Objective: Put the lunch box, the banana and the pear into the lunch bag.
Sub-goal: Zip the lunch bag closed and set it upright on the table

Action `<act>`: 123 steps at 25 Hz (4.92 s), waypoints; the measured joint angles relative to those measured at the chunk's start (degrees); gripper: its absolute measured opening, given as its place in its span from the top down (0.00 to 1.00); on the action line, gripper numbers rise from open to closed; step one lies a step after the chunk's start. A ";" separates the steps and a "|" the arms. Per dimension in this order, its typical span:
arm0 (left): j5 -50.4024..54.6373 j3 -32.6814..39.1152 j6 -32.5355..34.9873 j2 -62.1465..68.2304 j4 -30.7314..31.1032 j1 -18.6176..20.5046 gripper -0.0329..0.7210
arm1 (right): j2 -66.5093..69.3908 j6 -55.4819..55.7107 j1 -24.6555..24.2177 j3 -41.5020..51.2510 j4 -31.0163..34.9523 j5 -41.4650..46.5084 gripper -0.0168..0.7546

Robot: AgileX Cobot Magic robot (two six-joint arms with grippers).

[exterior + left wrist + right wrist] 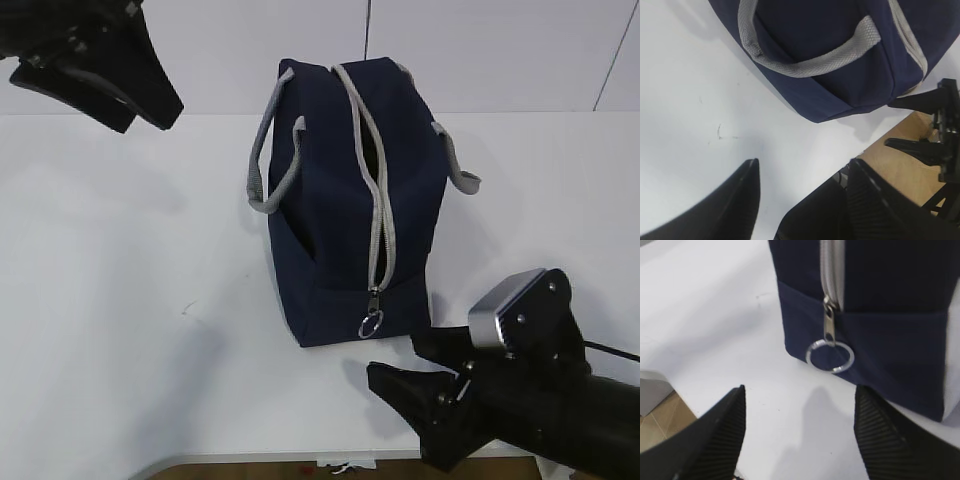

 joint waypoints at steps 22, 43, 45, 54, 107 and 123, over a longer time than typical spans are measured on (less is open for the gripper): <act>0.00 0.00 0.00 0.00 -0.04 0.00 0.40 | 8.74 0.23 0.00 -8.34 -3.10 -4.73 0.30; 0.00 0.00 0.00 0.00 -0.04 0.00 0.43 | 8.74 0.27 0.00 -8.34 -1.11 -2.09 0.46; 0.00 0.00 0.00 0.00 -0.04 0.00 0.44 | 8.74 0.27 0.00 -8.34 -1.11 -2.09 0.50; 0.00 0.00 0.00 0.00 -0.04 0.00 0.45 | 8.74 0.27 0.00 -8.34 -1.09 -2.06 0.70; 0.00 0.00 -0.39 0.00 -2.46 0.00 0.48 | -1.09 3.08 0.00 -5.25 1.39 3.16 0.98; 0.00 0.00 -0.39 0.00 -2.46 0.00 0.48 | -11.04 3.08 0.00 -5.26 1.26 7.90 0.98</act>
